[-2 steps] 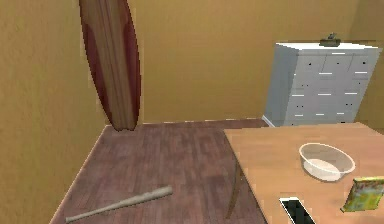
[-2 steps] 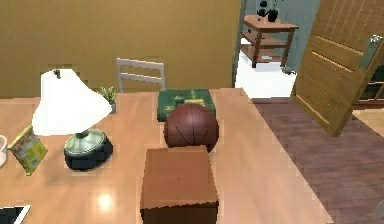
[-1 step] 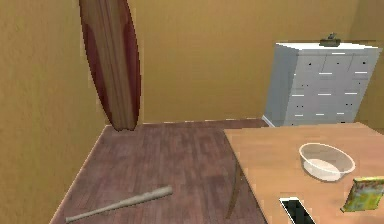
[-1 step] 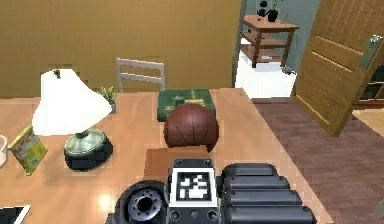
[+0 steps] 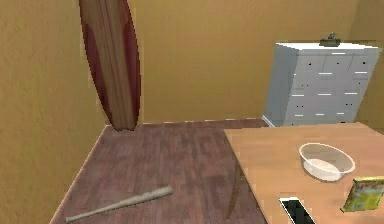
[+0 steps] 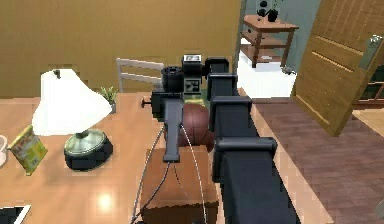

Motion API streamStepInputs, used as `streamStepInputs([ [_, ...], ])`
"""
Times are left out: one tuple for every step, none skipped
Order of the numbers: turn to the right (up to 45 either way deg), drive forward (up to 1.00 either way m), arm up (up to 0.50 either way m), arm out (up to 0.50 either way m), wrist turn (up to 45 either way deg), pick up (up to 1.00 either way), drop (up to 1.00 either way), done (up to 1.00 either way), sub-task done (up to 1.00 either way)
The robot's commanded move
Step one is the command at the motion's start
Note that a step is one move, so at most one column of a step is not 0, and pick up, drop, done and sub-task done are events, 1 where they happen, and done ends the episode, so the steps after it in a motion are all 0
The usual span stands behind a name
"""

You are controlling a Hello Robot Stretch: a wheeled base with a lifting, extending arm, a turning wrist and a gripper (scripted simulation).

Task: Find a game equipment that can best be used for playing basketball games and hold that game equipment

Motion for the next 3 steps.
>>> streamStepInputs([
  [0.0,0.00,0.00,0.00,45.0,0.00,0.00,0.00,0.00],
  [0.0,0.00,0.00,0.00,45.0,0.00,0.00,0.00,0.00],
  [0.0,0.00,0.00,0.00,45.0,0.00,0.00,0.00,0.00],
])
